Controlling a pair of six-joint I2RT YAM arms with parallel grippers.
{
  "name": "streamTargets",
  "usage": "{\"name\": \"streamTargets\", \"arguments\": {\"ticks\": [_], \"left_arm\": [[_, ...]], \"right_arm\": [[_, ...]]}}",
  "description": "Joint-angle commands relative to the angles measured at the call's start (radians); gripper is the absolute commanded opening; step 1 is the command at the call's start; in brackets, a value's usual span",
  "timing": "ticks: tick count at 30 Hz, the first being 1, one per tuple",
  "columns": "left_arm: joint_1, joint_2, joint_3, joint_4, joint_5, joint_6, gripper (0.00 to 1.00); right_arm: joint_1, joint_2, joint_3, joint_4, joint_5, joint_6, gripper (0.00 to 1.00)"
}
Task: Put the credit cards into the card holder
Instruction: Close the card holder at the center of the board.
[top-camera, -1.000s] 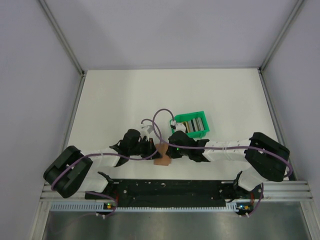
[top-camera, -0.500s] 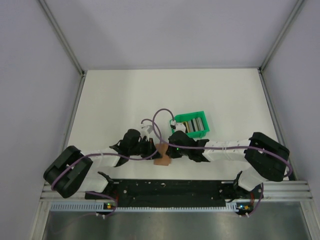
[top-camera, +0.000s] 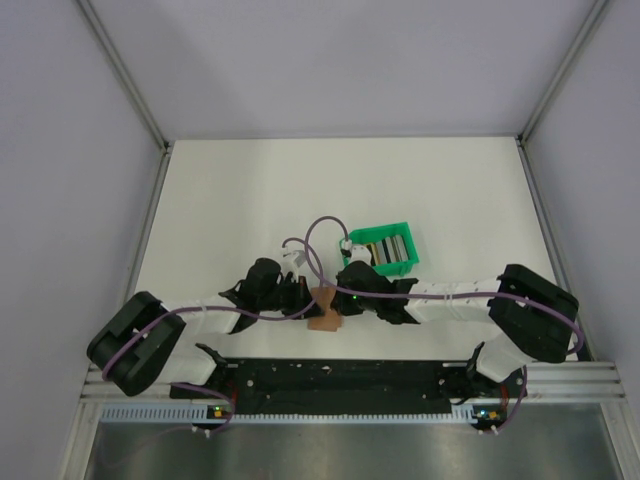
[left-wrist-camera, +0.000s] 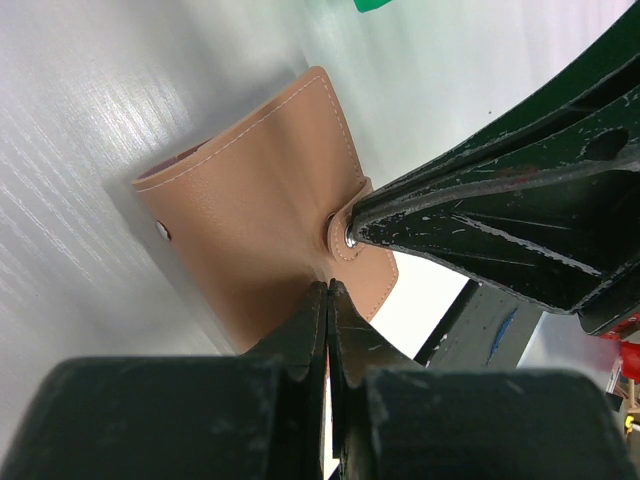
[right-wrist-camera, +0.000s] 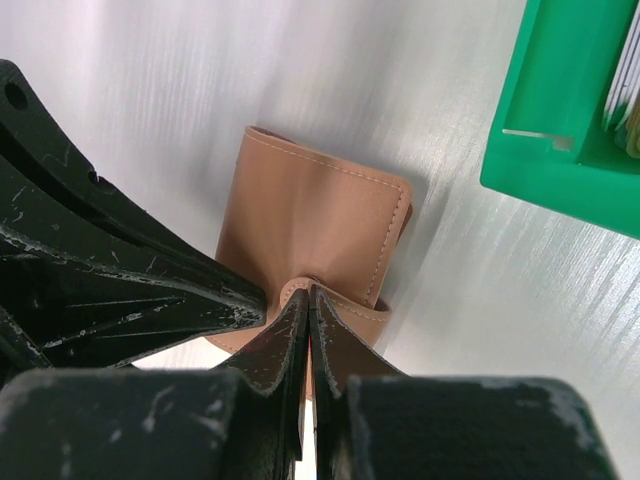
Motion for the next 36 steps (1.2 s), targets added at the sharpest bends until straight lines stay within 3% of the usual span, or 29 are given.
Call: {"name": "streamTargets", "arguments": {"ticks": [1,10,13,15,16,17,21,24,30,36], "left_arm": [[0.001,0.026,-0.027,-0.024,-0.051,0.031,0.0],[0.001,0.025,-0.029,-0.027,-0.053,0.025,0.0],[0.001,-0.003,-0.05,-0.009,-0.06,-0.038,0.02],[0.001,-0.064,-0.087,0.033,-0.065,-0.112,0.11],[0.0,-0.108,-0.105,0.033,-0.083,-0.132,0.23],[0.0,-0.148,-0.112,0.007,-0.102,-0.141,0.3],[0.001,-0.337,-0.055,-0.22,-0.235,-0.115,0.59],[0.0,-0.398,-0.021,-0.333,-0.283,-0.086,0.68],[0.001,-0.298,-0.075,-0.253,-0.211,-0.092,0.7],[0.0,-0.27,-0.099,-0.186,-0.186,-0.129,0.7]], "right_arm": [[-0.004,0.009,0.026,0.008,0.032,0.005,0.01],[-0.004,0.027,0.067,-0.055,0.033,-0.015,0.01],[-0.007,0.007,0.075,-0.062,0.056,-0.053,0.02],[-0.024,-0.033,0.073,-0.062,0.043,-0.069,0.05],[-0.036,-0.054,0.069,-0.087,0.033,-0.072,0.06],[-0.044,-0.082,0.064,-0.09,0.032,-0.075,0.08],[-0.06,-0.161,0.026,-0.114,0.03,-0.069,0.15],[-0.061,-0.2,-0.026,-0.116,0.029,-0.03,0.2],[-0.061,-0.244,-0.146,-0.033,0.009,0.062,0.22],[-0.059,-0.225,-0.151,-0.01,-0.023,0.063,0.23]]}}
